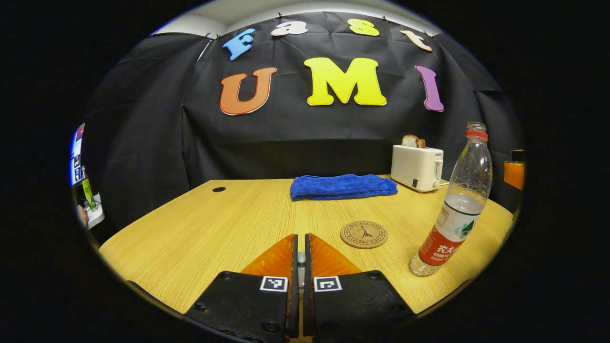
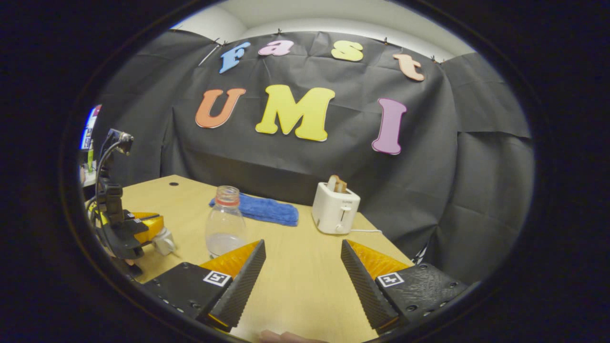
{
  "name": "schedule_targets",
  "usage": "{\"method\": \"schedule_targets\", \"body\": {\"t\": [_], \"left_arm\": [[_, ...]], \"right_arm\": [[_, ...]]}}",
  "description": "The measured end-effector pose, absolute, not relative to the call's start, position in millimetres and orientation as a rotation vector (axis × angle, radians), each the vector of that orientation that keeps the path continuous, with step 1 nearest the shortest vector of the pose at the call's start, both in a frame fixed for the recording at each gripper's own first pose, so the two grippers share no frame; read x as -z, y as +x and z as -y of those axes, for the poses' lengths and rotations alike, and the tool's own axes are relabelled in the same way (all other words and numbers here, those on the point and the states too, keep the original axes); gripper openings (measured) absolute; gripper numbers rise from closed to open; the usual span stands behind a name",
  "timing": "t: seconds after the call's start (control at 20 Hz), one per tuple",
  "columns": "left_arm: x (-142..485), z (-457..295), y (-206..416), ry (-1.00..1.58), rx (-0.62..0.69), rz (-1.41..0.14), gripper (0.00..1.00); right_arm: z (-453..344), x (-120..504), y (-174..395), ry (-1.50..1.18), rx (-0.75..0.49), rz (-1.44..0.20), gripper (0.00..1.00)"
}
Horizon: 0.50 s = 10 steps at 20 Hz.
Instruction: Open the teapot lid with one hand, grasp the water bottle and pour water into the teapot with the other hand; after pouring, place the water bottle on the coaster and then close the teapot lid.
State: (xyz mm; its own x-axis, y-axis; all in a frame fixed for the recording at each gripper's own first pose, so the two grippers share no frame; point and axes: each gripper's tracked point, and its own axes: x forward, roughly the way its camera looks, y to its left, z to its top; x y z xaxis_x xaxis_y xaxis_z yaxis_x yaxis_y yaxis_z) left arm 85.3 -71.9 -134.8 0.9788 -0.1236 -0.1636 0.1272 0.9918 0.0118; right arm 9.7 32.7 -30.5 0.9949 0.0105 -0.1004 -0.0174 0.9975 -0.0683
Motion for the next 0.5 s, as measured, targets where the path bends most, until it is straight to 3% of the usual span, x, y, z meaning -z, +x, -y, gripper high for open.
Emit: {"method": "schedule_targets", "body": {"t": [0.5], "left_arm": [[90,63,65,0.004,0.179,-0.121,0.04]], "right_arm": [[-110,51,4,-0.056,-0.18,-0.121,0.95]]}}
